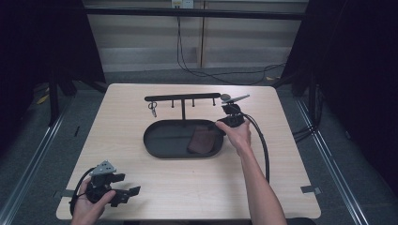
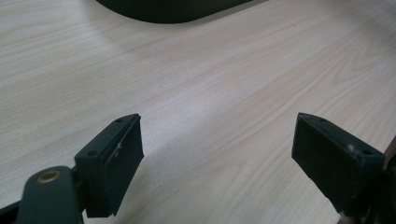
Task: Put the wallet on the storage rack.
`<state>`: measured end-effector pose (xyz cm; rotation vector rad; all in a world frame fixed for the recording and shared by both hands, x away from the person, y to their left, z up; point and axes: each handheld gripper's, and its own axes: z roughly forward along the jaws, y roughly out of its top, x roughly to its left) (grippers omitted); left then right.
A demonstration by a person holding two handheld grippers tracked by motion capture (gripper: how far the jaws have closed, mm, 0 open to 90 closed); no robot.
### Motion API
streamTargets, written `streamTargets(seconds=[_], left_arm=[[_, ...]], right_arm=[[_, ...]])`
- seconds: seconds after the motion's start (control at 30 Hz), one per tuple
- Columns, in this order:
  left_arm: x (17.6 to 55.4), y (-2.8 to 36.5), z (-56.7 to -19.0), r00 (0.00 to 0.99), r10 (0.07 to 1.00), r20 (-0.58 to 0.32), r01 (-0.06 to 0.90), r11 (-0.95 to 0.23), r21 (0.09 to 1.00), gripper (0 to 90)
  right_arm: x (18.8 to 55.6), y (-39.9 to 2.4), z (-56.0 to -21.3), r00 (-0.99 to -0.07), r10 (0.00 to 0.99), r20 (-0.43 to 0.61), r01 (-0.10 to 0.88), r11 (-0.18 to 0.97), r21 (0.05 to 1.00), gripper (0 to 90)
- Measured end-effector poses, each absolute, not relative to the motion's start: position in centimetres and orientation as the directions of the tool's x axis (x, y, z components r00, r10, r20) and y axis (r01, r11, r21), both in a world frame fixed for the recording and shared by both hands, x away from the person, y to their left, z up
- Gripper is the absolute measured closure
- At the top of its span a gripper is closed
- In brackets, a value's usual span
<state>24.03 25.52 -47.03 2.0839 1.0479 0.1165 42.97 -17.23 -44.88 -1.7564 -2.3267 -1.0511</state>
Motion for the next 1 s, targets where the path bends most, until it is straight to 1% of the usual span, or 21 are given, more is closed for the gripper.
streamTargets(seconds=[0.13,0.2,0.23,0.37,0.5,0.73,0.87,1.0], left_arm=[[24.1,25.6,-47.0,0.654,0.715,-0.248,0.643,-0.352,0.68,16.4],[24.2,25.6,-47.0,0.655,0.714,-0.248,0.644,-0.355,0.678,16.4],[24.2,25.6,-47.1,0.653,0.715,-0.25,0.646,-0.353,0.677,16.4],[24.2,25.5,-47.1,0.653,0.714,-0.254,0.648,-0.352,0.676,16.4],[24.2,25.6,-47.0,0.649,0.719,-0.249,0.647,-0.349,0.678,16.4],[24.2,25.7,-47.1,0.643,0.723,-0.253,0.653,-0.344,0.675,16.4],[24.2,25.7,-47.1,0.641,0.728,-0.245,0.649,-0.343,0.679,16.5],[24.2,25.8,-47.0,0.637,0.731,-0.245,0.649,-0.337,0.682,16.5]], right_arm=[[42.7,-17.5,-44.5,-0.355,0.846,0.398,0.85,0.115,0.514,27.9],[42.5,-17.5,-44.3,-0.339,0.85,0.404,0.864,0.111,0.492,26.0],[42.4,-17.5,-44.3,-0.344,0.849,0.4,0.865,0.12,0.488,22.7],[41.8,-17.8,-44.0,-0.343,0.853,0.394,0.856,0.111,0.505,16.2],[41.2,-18.2,-43.7,-0.343,0.857,0.384,0.847,0.105,0.521,14.9],[39.8,-19.1,-43.5,-0.368,0.854,0.368,0.819,0.11,0.563,15.1],[38.9,-19.3,-43.4,-0.379,0.866,0.326,0.81,0.14,0.57,17.3],[37.7,-19.9,-43.4,-0.368,0.873,0.321,0.799,0.12,0.589,19.9]])
